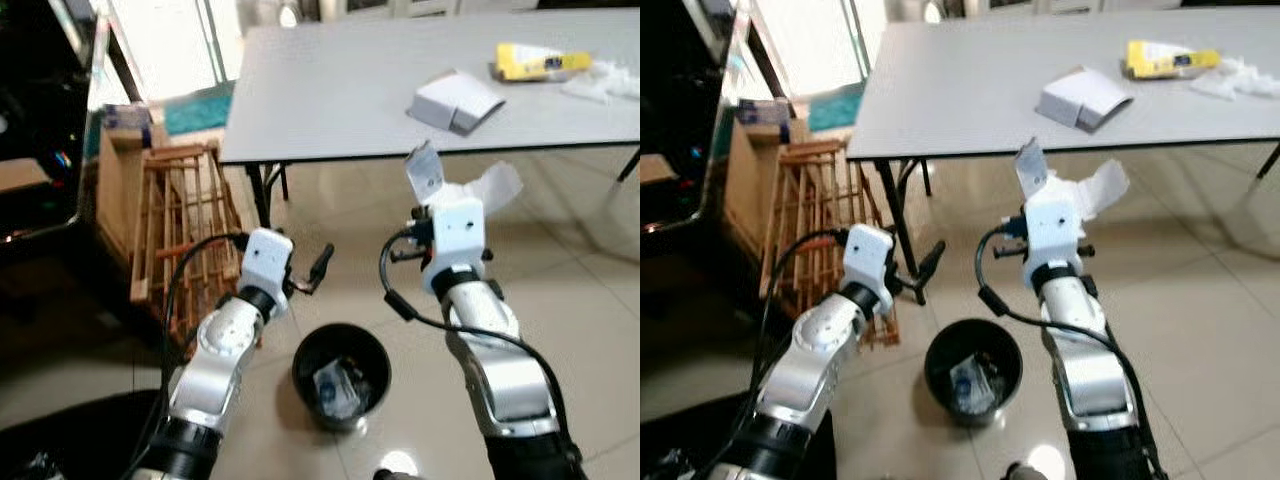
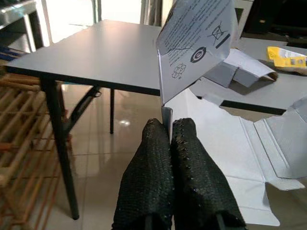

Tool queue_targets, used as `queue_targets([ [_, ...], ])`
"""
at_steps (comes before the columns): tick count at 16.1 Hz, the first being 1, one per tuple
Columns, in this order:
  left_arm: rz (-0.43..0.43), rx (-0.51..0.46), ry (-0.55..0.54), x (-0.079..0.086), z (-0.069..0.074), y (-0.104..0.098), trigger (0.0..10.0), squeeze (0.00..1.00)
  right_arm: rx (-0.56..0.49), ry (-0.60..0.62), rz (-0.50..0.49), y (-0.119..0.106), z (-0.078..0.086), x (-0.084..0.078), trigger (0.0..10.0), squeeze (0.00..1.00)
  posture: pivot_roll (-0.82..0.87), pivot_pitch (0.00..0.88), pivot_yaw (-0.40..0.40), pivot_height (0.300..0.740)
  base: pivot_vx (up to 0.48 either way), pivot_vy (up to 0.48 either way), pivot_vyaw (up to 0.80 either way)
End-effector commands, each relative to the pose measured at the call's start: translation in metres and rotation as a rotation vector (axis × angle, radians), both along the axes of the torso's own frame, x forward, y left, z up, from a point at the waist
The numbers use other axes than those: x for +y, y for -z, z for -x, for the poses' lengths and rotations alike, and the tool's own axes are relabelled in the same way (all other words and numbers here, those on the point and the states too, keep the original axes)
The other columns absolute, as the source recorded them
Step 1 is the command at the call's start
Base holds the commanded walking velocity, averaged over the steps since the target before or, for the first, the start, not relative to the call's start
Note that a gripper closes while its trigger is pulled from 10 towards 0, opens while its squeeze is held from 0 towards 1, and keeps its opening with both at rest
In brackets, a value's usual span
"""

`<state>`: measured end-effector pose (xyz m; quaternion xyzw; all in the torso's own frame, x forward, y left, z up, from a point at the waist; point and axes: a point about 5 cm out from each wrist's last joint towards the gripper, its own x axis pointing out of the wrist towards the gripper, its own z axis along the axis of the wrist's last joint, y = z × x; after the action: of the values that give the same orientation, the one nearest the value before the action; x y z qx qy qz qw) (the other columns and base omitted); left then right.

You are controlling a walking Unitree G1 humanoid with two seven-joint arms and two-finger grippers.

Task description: Picking trash to rubbish bin

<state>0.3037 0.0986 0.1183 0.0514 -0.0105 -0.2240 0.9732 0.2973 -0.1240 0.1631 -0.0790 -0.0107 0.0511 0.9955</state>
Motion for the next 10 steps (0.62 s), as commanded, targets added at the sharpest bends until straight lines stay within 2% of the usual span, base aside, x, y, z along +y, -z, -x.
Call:
queue_targets([
  [1, -0.014, -0.007, 0.004, 0.0019, -0.0008, -0.0014, 10.0, 0.0, 0.0, -0.002, 0.002, 0.0, -0.0003, 0.0004, 10.0, 0.0, -0.06, 0.106, 0.07, 0.74, 0.368, 0.0, 0.0],
  [5, -0.015, -0.007, -0.001, 0.0016, -0.0012, -0.0013, 10.0, 0.0, 0.001, -0.008, 0.01, 0.0, -0.0004, 0.0014, 10.0, 0.0, -0.06, 0.102, 0.068, 0.74, 0.306, 0.0, 0.0],
  [10, -0.014, 0.003, -0.004, 0.0016, 0.0019, 0.0015, 10.0, 0.0, 0.014, -0.023, 0.011, 0.0035, 0.0011, 0.0051, 10.0, 0.0, -0.05, 0.116, 0.062, 0.74, 0.0, 0.0, 0.0],
])
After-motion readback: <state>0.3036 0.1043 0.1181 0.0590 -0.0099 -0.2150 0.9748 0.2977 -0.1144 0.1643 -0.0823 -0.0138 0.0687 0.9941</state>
